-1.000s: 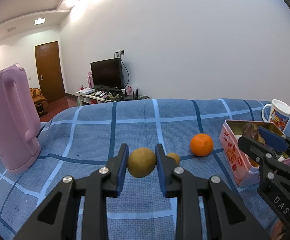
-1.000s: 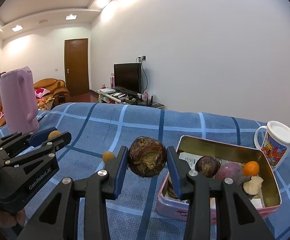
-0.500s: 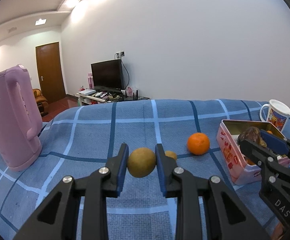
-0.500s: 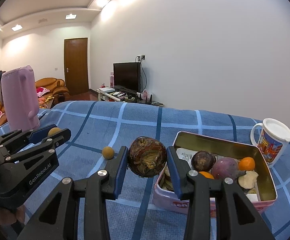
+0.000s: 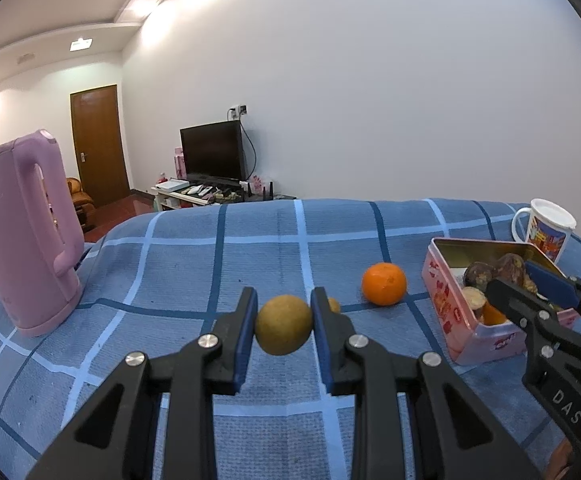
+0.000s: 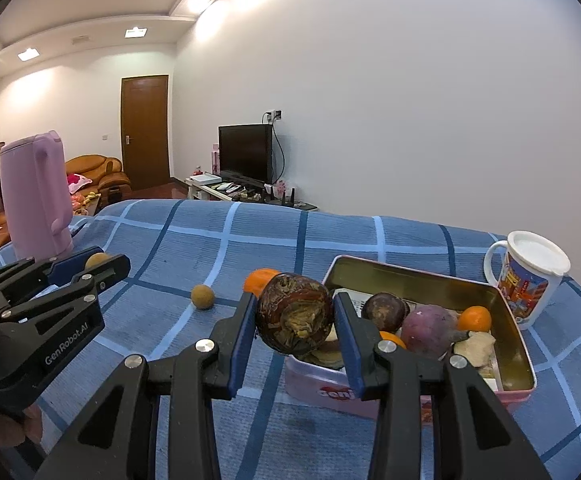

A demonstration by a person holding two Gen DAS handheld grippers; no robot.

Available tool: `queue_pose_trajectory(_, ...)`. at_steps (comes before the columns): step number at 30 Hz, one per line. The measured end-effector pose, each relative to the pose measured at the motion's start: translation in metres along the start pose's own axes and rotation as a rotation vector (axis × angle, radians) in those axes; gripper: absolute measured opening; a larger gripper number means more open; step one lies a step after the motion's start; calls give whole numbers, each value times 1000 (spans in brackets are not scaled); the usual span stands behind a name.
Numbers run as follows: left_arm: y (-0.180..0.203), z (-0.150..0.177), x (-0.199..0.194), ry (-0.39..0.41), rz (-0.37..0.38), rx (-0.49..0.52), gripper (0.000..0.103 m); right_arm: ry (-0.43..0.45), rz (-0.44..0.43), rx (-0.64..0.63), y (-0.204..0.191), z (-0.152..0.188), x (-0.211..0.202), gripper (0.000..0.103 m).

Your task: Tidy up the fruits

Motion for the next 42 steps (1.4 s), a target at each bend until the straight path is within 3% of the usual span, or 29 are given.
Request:
queue_pose_trajectory(24,29,4,-9,-11,38,6,29,-12,80,12,31,6,-8,42)
queue_pose_trajectory(42,71,4,-11,-23,117,14,29,-20,162,33,78,12,-17,42)
Point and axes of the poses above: each gripper's, at about its wrist camera, not at the fingertips, and x roughly the way its jaws point, y to its right, z to its underside, the point moved 5 cm from there along x, roughly the way its jaws point
